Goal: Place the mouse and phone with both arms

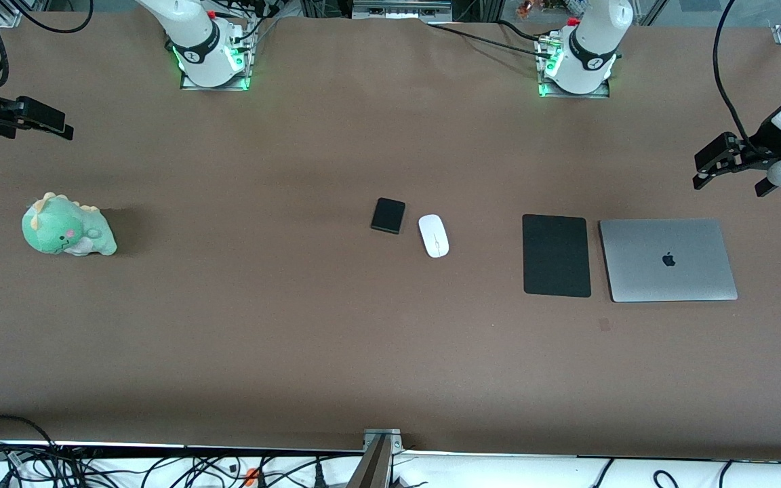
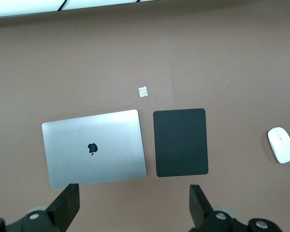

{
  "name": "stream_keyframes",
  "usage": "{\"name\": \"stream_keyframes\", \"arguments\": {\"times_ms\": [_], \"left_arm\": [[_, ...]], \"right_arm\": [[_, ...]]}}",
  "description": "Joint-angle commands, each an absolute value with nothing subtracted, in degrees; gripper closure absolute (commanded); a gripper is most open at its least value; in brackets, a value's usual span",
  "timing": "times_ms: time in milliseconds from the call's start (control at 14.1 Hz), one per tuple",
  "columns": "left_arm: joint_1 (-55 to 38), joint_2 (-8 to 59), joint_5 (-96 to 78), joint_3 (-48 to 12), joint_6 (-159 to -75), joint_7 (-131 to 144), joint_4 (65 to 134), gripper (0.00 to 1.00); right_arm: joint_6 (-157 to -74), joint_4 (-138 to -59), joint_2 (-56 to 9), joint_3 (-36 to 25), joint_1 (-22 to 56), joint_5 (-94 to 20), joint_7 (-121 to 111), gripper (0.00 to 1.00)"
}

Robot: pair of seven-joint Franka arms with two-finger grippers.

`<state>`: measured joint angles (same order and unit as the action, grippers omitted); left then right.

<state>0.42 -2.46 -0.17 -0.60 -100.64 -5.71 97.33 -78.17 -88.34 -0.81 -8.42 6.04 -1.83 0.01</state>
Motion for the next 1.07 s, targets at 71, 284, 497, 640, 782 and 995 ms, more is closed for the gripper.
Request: {"name": "stream_keyframes", "arguments": {"times_ms": [71, 284, 497, 640, 782, 995], "left_arm": [[0.3, -2.1, 0.2, -0.7, -99.8, -5.4, 96.1, 0.00], [0.3, -2.1, 0.2, -0.7, -99.8, -5.4, 96.1, 0.00], [0.2, -2.1, 0.2, -0.8, -99.3, -5.4, 96.1, 0.00], [0.2, -2.2, 0.2, -0.9, -99.3, -5.4, 96.0, 0.00], [0.2, -2.2, 0.2, -0.8, -99.1, -5.4, 96.0, 0.00], [0.2, -2.2, 0.2, -0.9, -99.1, -5.4, 96.0, 0.00]], "right_arm": [[-77.3, -87.3, -1.1, -8.8, 6.2, -1.9, -0.7, 0.00], [-77.3, -87.4, -1.1, -8.9, 6.3, -2.0, 0.2, 0.00], [-77.4, -87.4, -1.1, -8.9, 6.2, -2.0, 0.4, 0.00], [-77.3, -87.3, -1.1, -8.9, 6.2, -2.0, -0.1, 0.00], [-77.3, -87.4, -1.1, -8.8, 6.2, -2.0, -0.5, 0.00], [-77.3, -87.5, -1.1, -8.9, 6.2, -1.9, -0.6, 0.00]]}}
